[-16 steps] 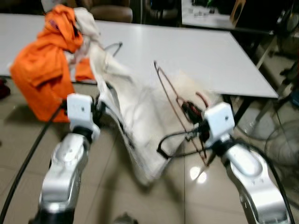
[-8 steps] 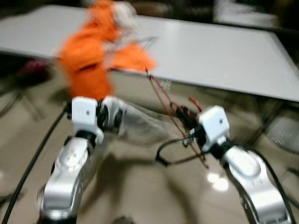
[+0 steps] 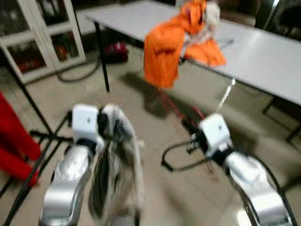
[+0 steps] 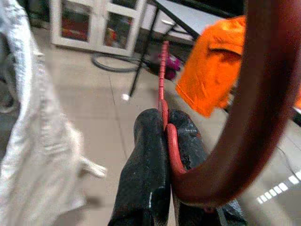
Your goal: Hang hanger
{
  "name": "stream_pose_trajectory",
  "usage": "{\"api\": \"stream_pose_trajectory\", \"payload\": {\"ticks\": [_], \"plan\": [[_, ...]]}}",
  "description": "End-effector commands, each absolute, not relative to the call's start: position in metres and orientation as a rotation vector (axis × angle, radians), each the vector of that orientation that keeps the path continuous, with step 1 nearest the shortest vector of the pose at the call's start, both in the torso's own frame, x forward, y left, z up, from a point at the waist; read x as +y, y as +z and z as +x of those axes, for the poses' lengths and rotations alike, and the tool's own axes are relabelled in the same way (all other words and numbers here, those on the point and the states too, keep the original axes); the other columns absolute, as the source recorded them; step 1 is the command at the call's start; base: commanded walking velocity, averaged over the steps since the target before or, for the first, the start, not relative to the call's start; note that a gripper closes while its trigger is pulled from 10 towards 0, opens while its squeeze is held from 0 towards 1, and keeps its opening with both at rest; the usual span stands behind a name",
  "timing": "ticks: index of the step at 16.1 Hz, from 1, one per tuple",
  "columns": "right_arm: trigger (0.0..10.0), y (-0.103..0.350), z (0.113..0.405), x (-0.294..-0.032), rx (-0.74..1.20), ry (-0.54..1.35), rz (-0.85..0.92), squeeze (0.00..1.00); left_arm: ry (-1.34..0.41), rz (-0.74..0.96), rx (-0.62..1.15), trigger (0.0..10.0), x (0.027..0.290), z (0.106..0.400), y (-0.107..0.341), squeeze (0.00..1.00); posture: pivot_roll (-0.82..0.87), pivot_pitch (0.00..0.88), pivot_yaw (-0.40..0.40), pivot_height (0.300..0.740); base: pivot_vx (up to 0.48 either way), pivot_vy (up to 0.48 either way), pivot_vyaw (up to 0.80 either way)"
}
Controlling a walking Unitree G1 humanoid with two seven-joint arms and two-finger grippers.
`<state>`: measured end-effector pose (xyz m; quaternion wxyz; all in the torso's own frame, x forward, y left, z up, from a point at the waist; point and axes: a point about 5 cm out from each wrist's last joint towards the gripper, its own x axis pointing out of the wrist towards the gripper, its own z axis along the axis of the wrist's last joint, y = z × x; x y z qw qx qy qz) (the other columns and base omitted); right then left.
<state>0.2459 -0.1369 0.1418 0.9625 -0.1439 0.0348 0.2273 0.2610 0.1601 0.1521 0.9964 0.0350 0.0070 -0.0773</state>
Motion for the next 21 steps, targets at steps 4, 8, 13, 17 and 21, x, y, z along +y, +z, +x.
{"api": "stream_pose_trajectory", "payload": {"ticks": [4, 8, 13, 17, 21], "plan": [[10.0, 0.143, 0.247, -0.144, 0.079, 0.345, -0.227, 0.0, -0.183, 0.104, -0.044, 10.0, 0.161, 0.265, 0.168, 0.0, -0.03, 0.046, 0.002, 0.74, -0.302, 0.0, 0.0], [10.0, 0.147, 0.245, -0.139, 0.048, 0.371, -0.231, 0.0, -0.183, 0.086, 0.001, 10.0, 0.168, 0.28, 0.167, 0.0, -0.04, 0.046, 0.017, 0.74, 0.0, 0.0, 0.0], [10.0, 0.152, 0.229, -0.143, 0.124, 0.572, -0.263, 0.0, -0.149, 0.193, 0.091, 10.0, 0.174, 0.309, 0.163, 0.0, -0.05, 0.051, 0.035, 0.74, 0.0, 0.0, 0.0], [10.0, 0.155, 0.205, -0.14, 0.236, 0.78, -0.304, 0.0, -0.112, 0.227, 0.146, 10.0, 0.184, 0.334, 0.169, 0.0, -0.05, 0.069, 0.046, 0.74, 0.0, 0.0, 0.0], [10.0, 0.171, 0.203, -0.118, 0.219, 0.935, -0.168, 0.0, -0.116, 0.222, 0.292, 10.0, 0.191, 0.357, 0.169, 0.0, -0.04, 0.092, 0.052, 0.74, 0.0, 0.0, 0.0]]}}
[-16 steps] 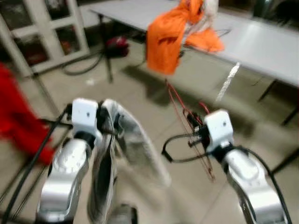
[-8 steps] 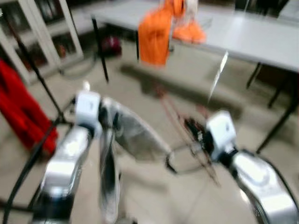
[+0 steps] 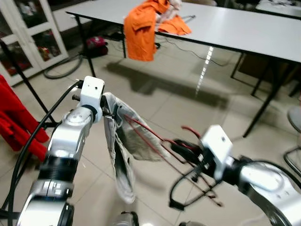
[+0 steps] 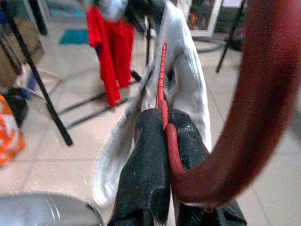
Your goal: Hang hanger
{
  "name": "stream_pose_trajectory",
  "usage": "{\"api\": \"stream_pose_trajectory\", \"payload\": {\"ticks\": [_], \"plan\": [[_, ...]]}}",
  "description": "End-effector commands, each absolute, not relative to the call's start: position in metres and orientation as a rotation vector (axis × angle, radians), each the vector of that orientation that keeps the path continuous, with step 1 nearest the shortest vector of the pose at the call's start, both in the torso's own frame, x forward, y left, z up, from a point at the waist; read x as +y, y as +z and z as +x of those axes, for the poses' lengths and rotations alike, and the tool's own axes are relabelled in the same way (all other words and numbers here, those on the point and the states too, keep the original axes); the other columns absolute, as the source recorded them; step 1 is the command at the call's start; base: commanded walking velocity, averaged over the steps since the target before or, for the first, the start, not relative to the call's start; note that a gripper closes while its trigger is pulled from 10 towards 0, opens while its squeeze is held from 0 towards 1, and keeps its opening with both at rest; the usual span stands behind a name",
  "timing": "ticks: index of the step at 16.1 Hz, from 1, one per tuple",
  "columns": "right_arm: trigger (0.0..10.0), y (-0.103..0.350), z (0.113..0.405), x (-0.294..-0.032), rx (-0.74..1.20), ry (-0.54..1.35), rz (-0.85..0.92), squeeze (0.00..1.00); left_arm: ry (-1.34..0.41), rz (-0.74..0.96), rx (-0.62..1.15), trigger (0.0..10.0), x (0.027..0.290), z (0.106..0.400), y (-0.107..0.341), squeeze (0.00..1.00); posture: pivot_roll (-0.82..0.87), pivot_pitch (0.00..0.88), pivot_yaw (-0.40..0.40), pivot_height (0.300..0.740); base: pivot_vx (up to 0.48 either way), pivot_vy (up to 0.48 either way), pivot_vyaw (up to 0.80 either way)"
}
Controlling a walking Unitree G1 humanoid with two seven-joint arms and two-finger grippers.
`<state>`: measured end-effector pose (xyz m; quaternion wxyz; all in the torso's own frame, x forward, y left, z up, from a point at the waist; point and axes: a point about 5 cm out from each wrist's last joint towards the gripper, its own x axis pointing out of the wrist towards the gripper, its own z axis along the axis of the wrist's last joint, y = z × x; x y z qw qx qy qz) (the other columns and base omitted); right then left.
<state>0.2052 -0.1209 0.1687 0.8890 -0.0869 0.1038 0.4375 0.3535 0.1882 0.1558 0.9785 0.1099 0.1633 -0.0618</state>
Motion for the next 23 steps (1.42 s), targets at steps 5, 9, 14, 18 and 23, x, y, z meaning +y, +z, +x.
{"api": "stream_pose_trajectory", "payload": {"ticks": [5, 9, 14, 18, 23], "plan": [[10.0, 0.173, 0.224, -0.107, 0.212, 0.84, -0.101, 0.0, -0.121, 0.197, 0.291, 10.0, 0.191, 0.374, 0.184, 0.0, -0.01, 0.092, 0.058, 0.74, 0.0, 0.0, 0.0], [10.0, 0.168, 0.23, -0.104, 0.23, 0.757, -0.069, 0.0, -0.136, 0.18, 0.267, 10.0, 0.187, 0.375, 0.193, 0.0, -0.01, 0.072, 0.066, 0.74, 0.0, 0.0, 0.0], [10.0, 0.166, 0.23, -0.098, 0.245, 0.768, -0.055, 0.0, -0.157, 0.122, 0.248, 10.0, 0.175, 0.373, 0.192, 0.0, -0.01, 0.062, 0.048, 0.74, 0.0, 0.0, 0.0], [10.0, 0.164, 0.232, -0.094, 0.249, 0.773, -0.048, 0.0, -0.176, 0.104, 0.239, 10.0, 0.169, 0.372, 0.197, 0.0, -0.01, 0.055, 0.044, 0.74, 0.0, 0.0, 0.0], [10.0, 0.164, 0.233, -0.091, 0.255, 0.792, -0.032, 0.0, -0.176, 0.111, 0.234, 10.0, 0.163, 0.375, 0.199, 0.0, 0.0, 0.066, 0.038, 0.74, 0.0, 0.0, 0.0]]}}
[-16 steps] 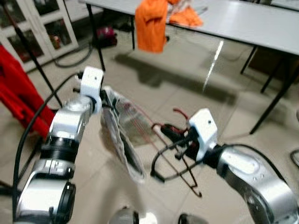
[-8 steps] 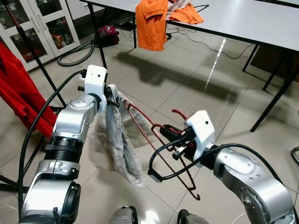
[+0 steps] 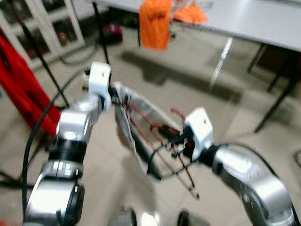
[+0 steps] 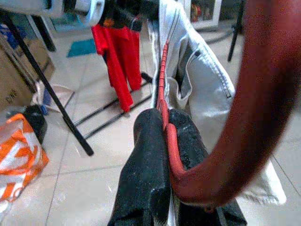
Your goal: Hang hanger
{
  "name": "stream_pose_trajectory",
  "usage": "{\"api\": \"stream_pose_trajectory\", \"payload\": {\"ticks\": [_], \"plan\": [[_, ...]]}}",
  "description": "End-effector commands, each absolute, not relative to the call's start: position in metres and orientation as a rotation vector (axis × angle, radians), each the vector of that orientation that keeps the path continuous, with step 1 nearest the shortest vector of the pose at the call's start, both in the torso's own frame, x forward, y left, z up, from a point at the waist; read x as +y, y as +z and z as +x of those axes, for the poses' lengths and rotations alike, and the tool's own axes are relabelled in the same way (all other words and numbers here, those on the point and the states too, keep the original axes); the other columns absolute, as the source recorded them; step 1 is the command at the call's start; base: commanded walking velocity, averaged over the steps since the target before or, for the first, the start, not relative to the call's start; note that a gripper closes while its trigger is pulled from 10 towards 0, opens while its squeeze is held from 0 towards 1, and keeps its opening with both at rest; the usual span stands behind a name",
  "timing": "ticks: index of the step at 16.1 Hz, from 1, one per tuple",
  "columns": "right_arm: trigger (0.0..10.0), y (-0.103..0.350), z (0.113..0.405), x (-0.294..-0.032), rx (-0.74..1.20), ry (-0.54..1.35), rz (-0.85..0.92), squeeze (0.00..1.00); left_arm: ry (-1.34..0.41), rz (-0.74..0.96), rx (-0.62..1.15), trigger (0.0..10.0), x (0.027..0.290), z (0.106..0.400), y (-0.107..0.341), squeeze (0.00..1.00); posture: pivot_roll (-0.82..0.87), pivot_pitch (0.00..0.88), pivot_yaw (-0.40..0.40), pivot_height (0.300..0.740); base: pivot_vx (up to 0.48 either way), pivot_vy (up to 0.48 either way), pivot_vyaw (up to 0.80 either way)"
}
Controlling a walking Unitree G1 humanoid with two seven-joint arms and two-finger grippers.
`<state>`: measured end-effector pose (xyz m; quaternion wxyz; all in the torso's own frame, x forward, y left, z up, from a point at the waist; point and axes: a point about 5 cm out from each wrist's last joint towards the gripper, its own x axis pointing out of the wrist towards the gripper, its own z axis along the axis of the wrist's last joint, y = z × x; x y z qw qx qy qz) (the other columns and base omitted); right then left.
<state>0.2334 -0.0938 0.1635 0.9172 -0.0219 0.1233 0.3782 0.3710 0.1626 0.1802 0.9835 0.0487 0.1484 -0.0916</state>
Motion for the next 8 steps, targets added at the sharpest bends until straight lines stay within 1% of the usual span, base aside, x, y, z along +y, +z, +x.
{"api": "stream_pose_trajectory", "payload": {"ticks": [1, 8], "plan": [[10.0, 0.1629, 0.2333, -0.0918, 0.262, 0.787, -0.033, 0.0, -0.189, 0.096, 0.229, 10.0, 0.1587, 0.3752, 0.2028, 0.0, 0.0, 0.065, 0.038, 0.74, 0.0, 0.0, 0.0], [10.0, 0.1641, 0.2304, -0.0903, 0.263, 0.811, -0.036, 0.0, -0.175, 0.109, 0.228, 10.0, 0.1587, 0.3767, 0.2025, 0.0, -0.01, 0.064, 0.04, 0.74, 0.0, 0.0, 0.0]]}}
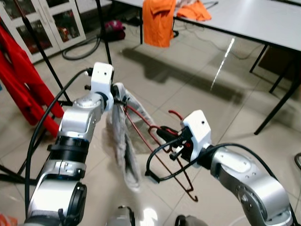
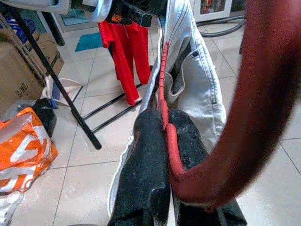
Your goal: Hang hanger
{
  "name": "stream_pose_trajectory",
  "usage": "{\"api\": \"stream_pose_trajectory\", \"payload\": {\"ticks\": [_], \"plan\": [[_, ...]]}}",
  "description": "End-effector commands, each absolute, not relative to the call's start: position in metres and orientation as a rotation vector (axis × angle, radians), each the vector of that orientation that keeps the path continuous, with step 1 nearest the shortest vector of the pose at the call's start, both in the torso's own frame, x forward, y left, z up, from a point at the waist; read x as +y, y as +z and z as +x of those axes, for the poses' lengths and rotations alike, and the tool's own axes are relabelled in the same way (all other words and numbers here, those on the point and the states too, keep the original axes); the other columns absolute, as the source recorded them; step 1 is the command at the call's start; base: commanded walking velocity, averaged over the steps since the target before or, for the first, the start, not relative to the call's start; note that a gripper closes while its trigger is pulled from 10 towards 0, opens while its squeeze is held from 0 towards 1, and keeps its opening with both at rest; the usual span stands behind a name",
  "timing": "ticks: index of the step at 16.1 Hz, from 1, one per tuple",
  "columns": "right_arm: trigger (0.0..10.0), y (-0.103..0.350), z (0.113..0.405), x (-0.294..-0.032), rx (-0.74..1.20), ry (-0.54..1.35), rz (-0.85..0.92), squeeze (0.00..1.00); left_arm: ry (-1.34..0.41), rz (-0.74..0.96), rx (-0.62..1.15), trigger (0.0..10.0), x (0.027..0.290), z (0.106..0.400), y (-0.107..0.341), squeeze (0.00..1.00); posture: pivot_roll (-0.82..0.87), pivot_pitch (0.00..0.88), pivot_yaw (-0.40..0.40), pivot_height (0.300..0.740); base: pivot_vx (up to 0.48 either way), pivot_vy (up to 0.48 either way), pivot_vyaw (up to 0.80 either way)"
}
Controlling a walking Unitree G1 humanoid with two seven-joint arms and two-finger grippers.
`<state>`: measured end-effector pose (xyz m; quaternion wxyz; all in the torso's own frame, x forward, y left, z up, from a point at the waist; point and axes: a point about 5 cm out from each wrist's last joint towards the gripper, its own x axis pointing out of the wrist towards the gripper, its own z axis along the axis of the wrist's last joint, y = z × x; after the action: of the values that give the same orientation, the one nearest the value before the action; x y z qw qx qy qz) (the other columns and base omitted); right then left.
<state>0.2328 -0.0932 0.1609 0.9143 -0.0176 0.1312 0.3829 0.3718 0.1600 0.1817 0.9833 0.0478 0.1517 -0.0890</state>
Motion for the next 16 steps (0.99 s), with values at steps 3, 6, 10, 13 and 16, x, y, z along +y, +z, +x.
{"api": "stream_pose_trajectory", "payload": {"ticks": [3, 6, 10, 13, 16], "plan": [[10.0, 0.166, 0.228, -0.09, 0.26, 0.819, -0.032, 0.0, -0.153, 0.129, 0.217, 10.0, 0.162, 0.38, 0.204, 0.0, -0.01, 0.063, 0.038, 0.74, 0.0, 0.0, 0.0], [10.0, 0.167, 0.224, -0.089, 0.263, 0.833, -0.043, 0.0, -0.142, 0.135, 0.213, 10.0, 0.164, 0.384, 0.205, 0.0, -0.01, 0.065, 0.039, 0.74, 0.0, 0.0, 0.0], [10.0, 0.173, 0.227, -0.09, 0.243, 0.824, -0.06, 0.0, -0.136, 0.143, 0.206, 10.0, 0.167, 0.388, 0.208, 0.0, -0.02, 0.059, 0.04, 0.74, 0.0, 0.0, 0.0], [10.0, 0.175, 0.23, -0.09, 0.232, 0.821, -0.076, 0.0, -0.132, 0.141, 0.203, 10.0, 0.168, 0.389, 0.208, 0.0, -0.02, 0.048, 0.038, 0.74, 0.0, 0.0, 0.0], [10.0, 0.169, 0.239, -0.096, 0.249, 0.739, -0.106, 0.0, -0.158, 0.123, 0.202, 10.0, 0.167, 0.387, 0.209, 0.0, -0.01, 0.033, 0.031, 0.74, 0.0, 0.0, 0.0]]}}
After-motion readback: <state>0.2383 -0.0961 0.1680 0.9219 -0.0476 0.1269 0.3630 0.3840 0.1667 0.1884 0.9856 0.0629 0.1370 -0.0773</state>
